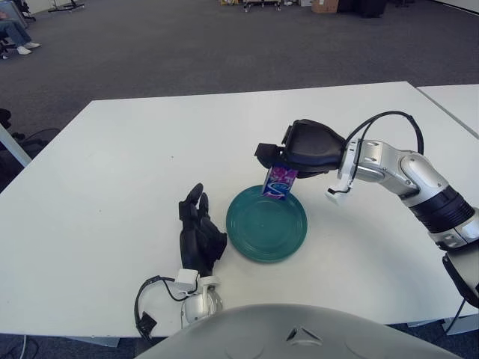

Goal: Put the gum into the plate.

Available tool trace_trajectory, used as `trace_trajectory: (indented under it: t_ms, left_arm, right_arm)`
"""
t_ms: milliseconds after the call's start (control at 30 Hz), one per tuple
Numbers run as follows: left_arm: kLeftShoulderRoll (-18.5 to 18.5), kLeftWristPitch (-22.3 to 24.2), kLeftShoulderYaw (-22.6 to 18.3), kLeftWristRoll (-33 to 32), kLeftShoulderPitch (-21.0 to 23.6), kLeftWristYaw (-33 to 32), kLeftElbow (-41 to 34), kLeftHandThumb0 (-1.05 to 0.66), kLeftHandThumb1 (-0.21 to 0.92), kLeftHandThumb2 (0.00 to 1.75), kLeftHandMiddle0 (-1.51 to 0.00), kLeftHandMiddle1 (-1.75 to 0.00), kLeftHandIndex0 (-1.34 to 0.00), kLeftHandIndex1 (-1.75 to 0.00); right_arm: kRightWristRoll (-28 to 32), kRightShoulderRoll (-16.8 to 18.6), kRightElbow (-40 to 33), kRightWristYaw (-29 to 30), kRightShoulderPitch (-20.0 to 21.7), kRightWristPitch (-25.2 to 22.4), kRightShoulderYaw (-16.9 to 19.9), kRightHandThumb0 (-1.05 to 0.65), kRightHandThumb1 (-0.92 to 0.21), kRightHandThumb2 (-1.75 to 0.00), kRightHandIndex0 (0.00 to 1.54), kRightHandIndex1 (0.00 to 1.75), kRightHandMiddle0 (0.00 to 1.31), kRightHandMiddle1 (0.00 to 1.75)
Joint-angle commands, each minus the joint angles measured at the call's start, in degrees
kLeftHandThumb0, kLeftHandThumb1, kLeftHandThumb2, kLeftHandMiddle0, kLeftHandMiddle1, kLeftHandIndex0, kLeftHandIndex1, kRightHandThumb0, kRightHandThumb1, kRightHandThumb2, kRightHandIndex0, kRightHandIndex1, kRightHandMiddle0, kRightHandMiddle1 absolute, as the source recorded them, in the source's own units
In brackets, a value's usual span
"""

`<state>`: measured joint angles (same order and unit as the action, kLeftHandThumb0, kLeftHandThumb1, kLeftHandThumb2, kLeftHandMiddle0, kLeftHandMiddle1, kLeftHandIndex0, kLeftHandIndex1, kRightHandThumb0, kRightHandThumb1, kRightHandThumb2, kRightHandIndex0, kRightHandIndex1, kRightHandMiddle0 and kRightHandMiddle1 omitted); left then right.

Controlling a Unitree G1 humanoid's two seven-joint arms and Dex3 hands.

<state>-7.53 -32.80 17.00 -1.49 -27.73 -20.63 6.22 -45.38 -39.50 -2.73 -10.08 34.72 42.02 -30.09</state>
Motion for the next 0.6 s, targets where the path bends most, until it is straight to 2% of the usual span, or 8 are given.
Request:
trace_trajectory:
  t_ms: [0, 233, 367, 400, 433, 467, 500, 567]
  left_arm:
    - [-7.11, 3.08, -1.19, -0.61, 5.45, -1.33, 4.39, -0.95, 0.92, 1.0, -0.31, 0.0, 0.0, -0.73]
    - [-7.15, 2.76, -1.19, -1.4, 5.77, -1.17, 4.71, -0.92, 0.92, 1.01, -0.32, -0.01, 0.0, -0.73]
    - [-6.84, 2.15, -1.44, -1.93, 6.15, -0.63, 5.33, -0.91, 0.92, 1.01, -0.32, -0.01, 0.0, -0.73]
    - [-6.72, 1.94, -1.64, -2.13, 6.38, -0.46, 5.75, -0.91, 0.92, 1.01, -0.32, -0.01, 0.0, -0.72]
    - [-6.66, 1.79, -1.79, -2.25, 6.56, -0.38, 6.09, -0.91, 0.92, 1.01, -0.32, 0.0, 0.0, -0.71]
    - [-6.52, 1.55, -1.82, -2.04, 6.61, -0.39, 6.17, -0.9, 0.92, 1.01, -0.31, 0.0, 0.0, -0.71]
    - [-6.44, 1.39, -1.79, -1.85, 6.6, -0.42, 6.16, -0.9, 0.92, 1.01, -0.31, 0.0, 0.0, -0.7]
    - [-6.46, 0.91, -1.6, -1.39, 6.51, -0.6, 6.14, -0.9, 0.92, 1.01, -0.3, 0.0, 0.0, -0.69]
  right_arm:
    - [1.58, 0.57, -1.93, -2.22, -0.29, 1.01, 1.32, -0.49, -0.28, -1.36, 1.22, 1.75, 0.64, 1.75]
    - [3.91, 1.39, -4.85, -6.21, -4.62, 0.17, 1.46, -0.48, -0.31, -1.32, 1.15, 1.75, 0.62, 1.75]
    - [3.69, 2.6, -5.38, -9.05, -5.9, -1.5, 1.25, -0.45, -0.41, -1.19, 1.06, 1.75, 0.54, 1.75]
    - [3.37, 2.99, -5.34, -10.05, -6.13, -2.22, 1.18, -0.44, -0.46, -1.13, 0.99, 1.75, 0.5, 1.75]
    - [3.15, 3.29, -5.29, -10.77, -6.3, -2.65, 1.23, -0.41, -0.58, -0.97, 0.84, 1.75, 0.42, 1.75]
    - [2.35, 3.4, -4.74, -11.53, -6.3, -3.03, 1.08, -0.4, -0.63, -0.91, 0.79, 1.75, 0.39, 1.75]
    - [1.81, 3.49, -4.38, -12.05, -6.32, -3.19, 1.05, -0.39, -0.73, -0.77, 0.62, 1.54, 0.32, 1.75]
    - [0.64, 3.41, -4.04, -13.3, -6.14, -3.33, 0.95, -0.37, -0.84, -0.62, 0.45, 1.31, 0.24, 1.75]
